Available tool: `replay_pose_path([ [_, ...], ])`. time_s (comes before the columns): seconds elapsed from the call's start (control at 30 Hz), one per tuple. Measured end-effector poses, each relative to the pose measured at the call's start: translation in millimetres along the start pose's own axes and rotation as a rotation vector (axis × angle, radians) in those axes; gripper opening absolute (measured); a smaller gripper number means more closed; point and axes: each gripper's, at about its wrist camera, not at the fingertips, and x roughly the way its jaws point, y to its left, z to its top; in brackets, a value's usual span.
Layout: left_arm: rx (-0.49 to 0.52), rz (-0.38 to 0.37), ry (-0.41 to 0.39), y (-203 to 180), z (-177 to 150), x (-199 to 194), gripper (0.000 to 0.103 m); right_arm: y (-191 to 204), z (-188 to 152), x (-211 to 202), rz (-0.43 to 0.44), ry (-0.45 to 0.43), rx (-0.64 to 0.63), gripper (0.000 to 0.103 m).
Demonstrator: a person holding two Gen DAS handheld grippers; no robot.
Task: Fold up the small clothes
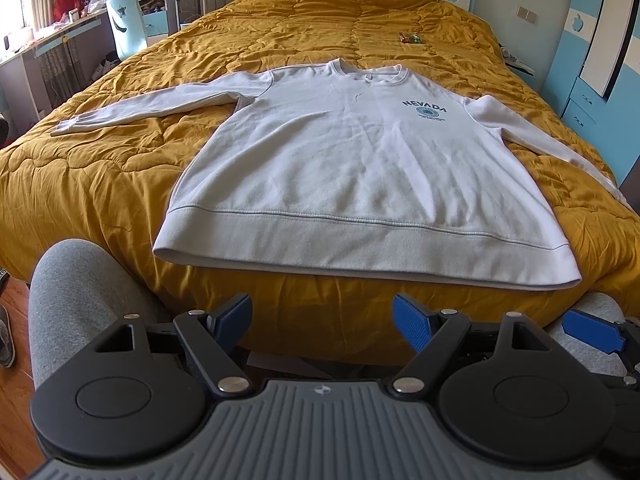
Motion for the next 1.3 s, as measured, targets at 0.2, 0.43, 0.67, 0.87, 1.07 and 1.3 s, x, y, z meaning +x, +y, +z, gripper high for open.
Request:
replay_pose_path([
  [0.2, 0.005, 0.005, -0.008, -0.6, -1.0, -1.3, 0.094, 0.3, -0.1, 0.5, -0.003, -0.003, -0.002, 0.082],
  [0.43, 0.007, 0.007, -0.01, -1.3, -1.3, -1.5, 0.094, 0.4, -0.4, 0.8, -0.003, -0.003, -0.002, 0.082],
  [0.67, 0.007, 0.007, -0.008, -1.3, -1.2, -1.3, 0.094, 0.6, -0.6, 0.8, -0.003, -0.003, -0.002, 0.082],
  [0.87, 0.006, 0.006, -0.008, -1.2, -1.2, -1.3, 0.094, 0.7, -0.6, 0.9, -0.003, -0.003, -0.002, 0.082],
  [1.07, 0.007, 0.006, -0.009, -1.2, -1.1, -1.3, 0.094, 0.6, -0.6, 1.2, -0.003, -0.004, -0.002, 0.082],
  [1.3, 0.006, 0.005, -0.01, -1.0, -1.0, -1.4, 0.094, 0.7, -0.8, 0.8, -0.003, -0.004, -0.002, 0.082],
])
